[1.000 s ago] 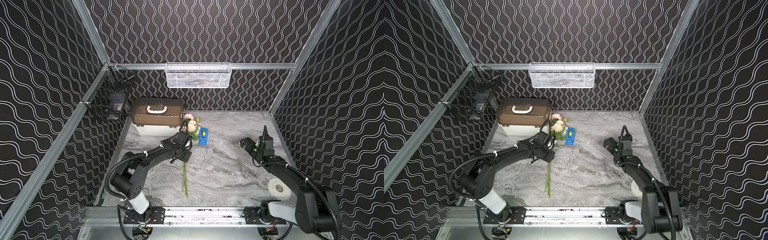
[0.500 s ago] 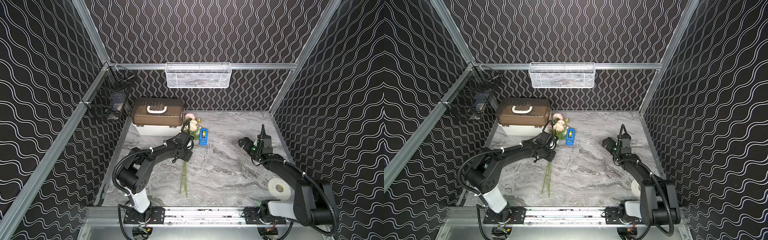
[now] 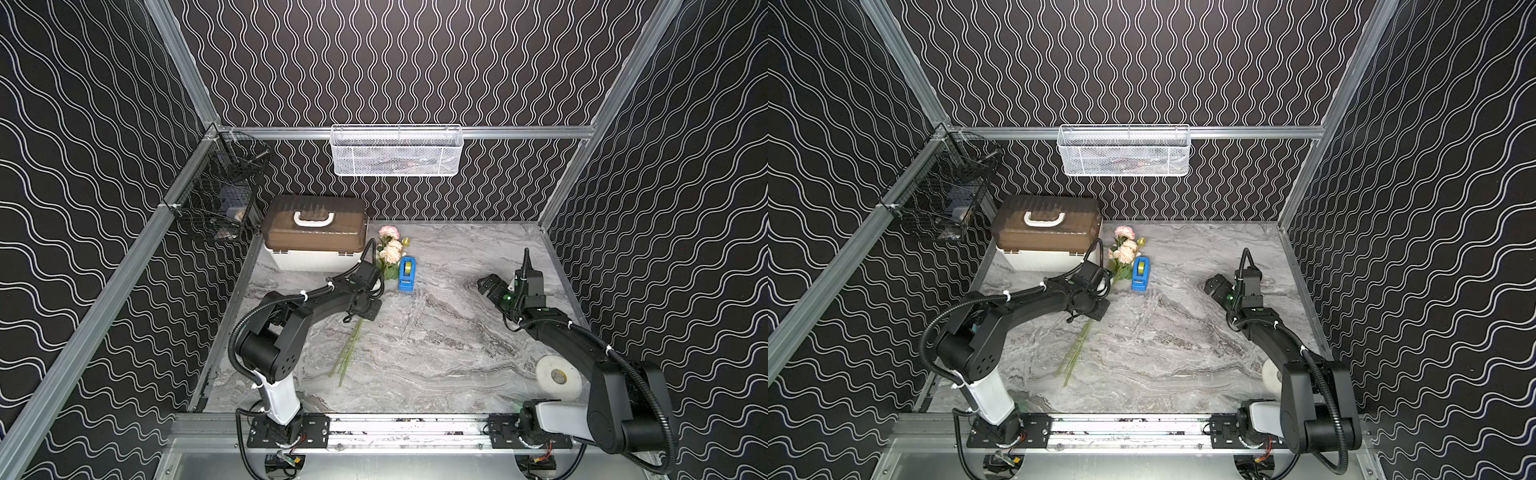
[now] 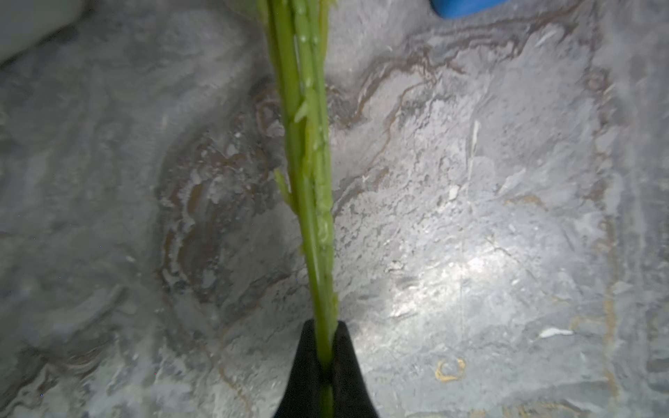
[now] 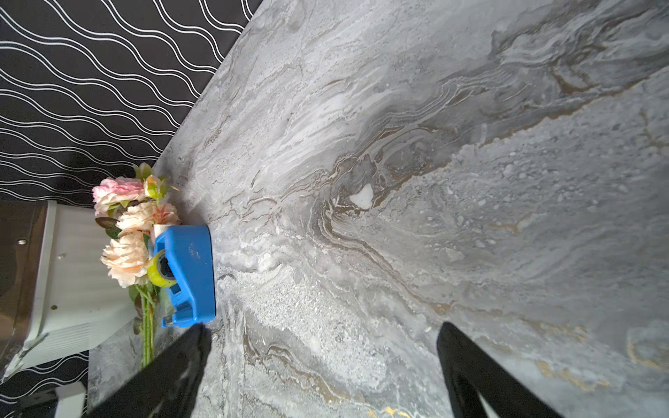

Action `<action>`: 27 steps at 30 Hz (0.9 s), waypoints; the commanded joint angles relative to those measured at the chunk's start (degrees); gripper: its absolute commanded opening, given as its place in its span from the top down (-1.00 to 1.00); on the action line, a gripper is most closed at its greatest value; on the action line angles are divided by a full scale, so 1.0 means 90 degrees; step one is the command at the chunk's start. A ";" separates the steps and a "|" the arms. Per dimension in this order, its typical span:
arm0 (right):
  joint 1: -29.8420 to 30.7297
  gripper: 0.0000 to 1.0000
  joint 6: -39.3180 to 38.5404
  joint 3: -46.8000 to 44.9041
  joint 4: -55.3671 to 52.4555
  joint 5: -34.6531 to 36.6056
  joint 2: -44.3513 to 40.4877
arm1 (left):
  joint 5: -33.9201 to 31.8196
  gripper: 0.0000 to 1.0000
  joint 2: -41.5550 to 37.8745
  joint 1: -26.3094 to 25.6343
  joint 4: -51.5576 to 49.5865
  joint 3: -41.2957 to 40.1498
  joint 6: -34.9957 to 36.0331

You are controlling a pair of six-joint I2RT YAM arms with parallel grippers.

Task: Wrap bouquets with tape
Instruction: Pick up the unwrapped bouquet from the center of the board, then place the unwrapped bouquet at the center of the board.

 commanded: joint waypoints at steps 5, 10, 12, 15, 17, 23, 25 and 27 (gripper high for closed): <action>0.0004 -0.98 -0.0027 -0.0111 0.0130 0.0161 -0.0262 | 0.0066 1.00 -0.0972 0.0186 0.0311 -0.0225 -0.0016; 0.0004 -0.99 -0.0077 -0.0234 0.0270 0.0276 -0.0372 | 0.0237 1.00 -0.1910 0.0248 0.0537 -0.0402 0.0576; 0.0004 -0.98 -0.0061 -0.0335 0.0409 0.0346 -0.0413 | 0.0351 1.00 -0.2192 0.0255 0.0519 -0.0382 0.0959; 0.0004 -0.99 -0.0081 -0.0380 0.0424 0.0356 -0.0586 | 0.0932 1.00 -0.2382 0.0248 0.0265 -0.0256 0.1704; 0.0004 -0.98 -0.0039 -0.0347 0.0083 0.0778 -0.0824 | 0.1557 1.00 -0.2376 0.0222 0.0004 -0.0143 0.2329; -0.0006 -0.98 0.0364 -0.0604 -0.0727 0.2706 -0.1767 | 0.2306 1.00 -0.1877 0.0083 -0.0084 -0.0094 0.4205; -0.0006 -0.98 0.0418 -0.0546 -0.1046 0.2998 -0.1954 | 0.2163 1.00 -0.1578 -0.0050 -0.0050 -0.0059 0.4755; -0.0006 -0.98 0.0478 -0.0467 -0.1369 0.3479 -0.2014 | 0.2171 1.00 -0.1146 -0.0120 -0.0212 0.0091 0.5250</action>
